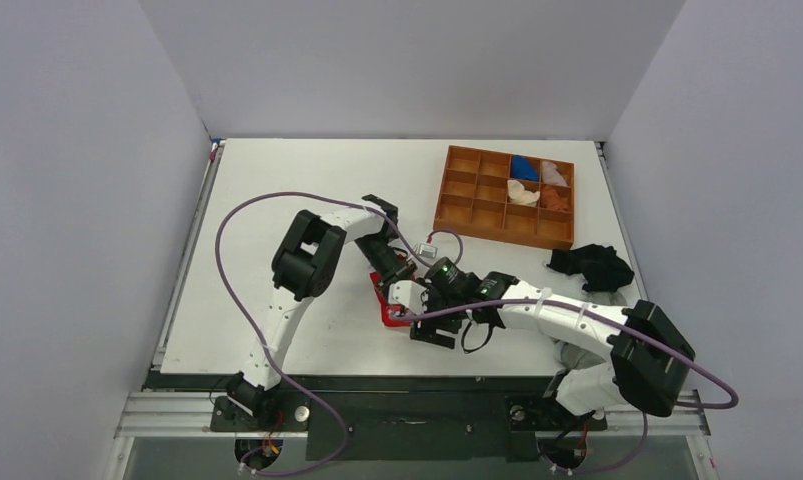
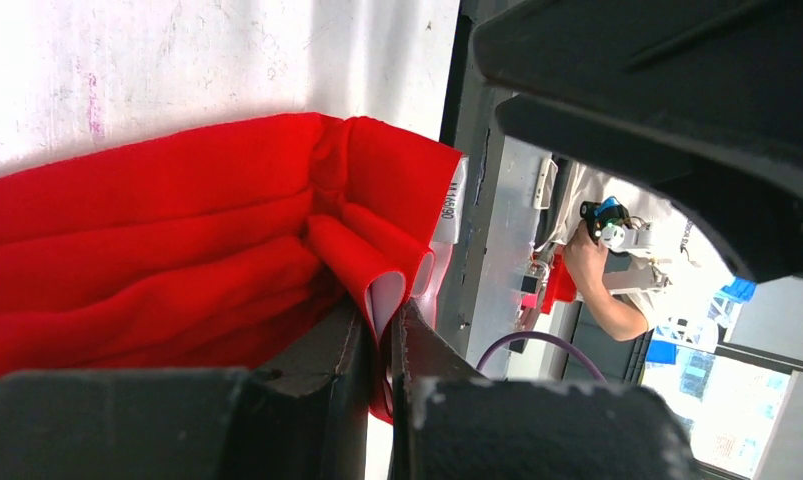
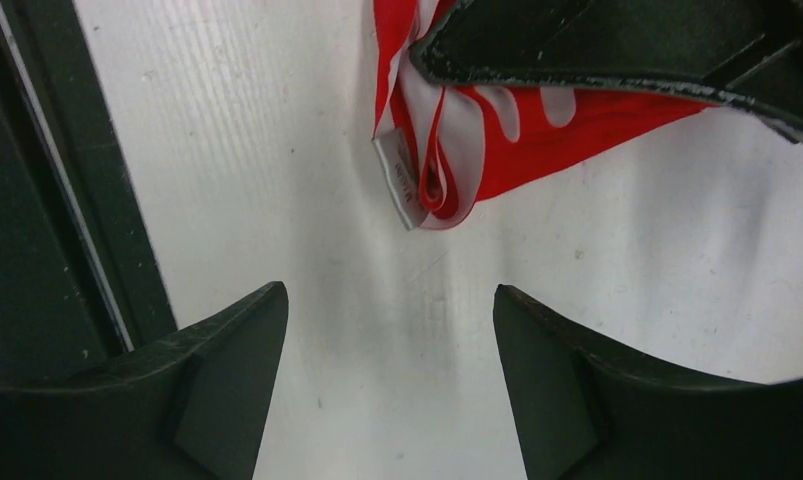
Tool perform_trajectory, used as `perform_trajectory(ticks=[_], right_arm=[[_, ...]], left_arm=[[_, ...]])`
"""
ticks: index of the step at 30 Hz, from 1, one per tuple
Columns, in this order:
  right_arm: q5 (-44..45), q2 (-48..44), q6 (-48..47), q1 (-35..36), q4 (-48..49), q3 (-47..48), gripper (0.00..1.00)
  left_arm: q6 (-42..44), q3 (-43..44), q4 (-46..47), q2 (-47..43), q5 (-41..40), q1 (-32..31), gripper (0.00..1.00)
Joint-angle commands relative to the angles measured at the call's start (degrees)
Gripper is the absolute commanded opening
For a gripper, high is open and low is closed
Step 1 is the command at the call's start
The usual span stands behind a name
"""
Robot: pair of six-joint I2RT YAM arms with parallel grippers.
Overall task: Roll the underwear
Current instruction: Roll the underwear to the center of the board.
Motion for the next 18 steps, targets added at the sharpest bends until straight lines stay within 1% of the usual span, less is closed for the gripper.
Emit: perform_trajectory(ticks=[1,9,18], right_arm=[[4.09,3.57,1.16,1.04,7.23,3.61,0.71],[4.32,8.85,2.09,1.23,10.71,5.83,0.68],[1.96,12.22,2.06,1.22,10.41,7.44,0.61]], left_arm=[[2.64,2.68,-3.8,1.18,3.2,0.44,0.0],[2.81,2.82,-3.97,1.33,2.76,0.4,0.0],[2.78,2.78,-3.95,1.24,2.65,0.38,0.0]])
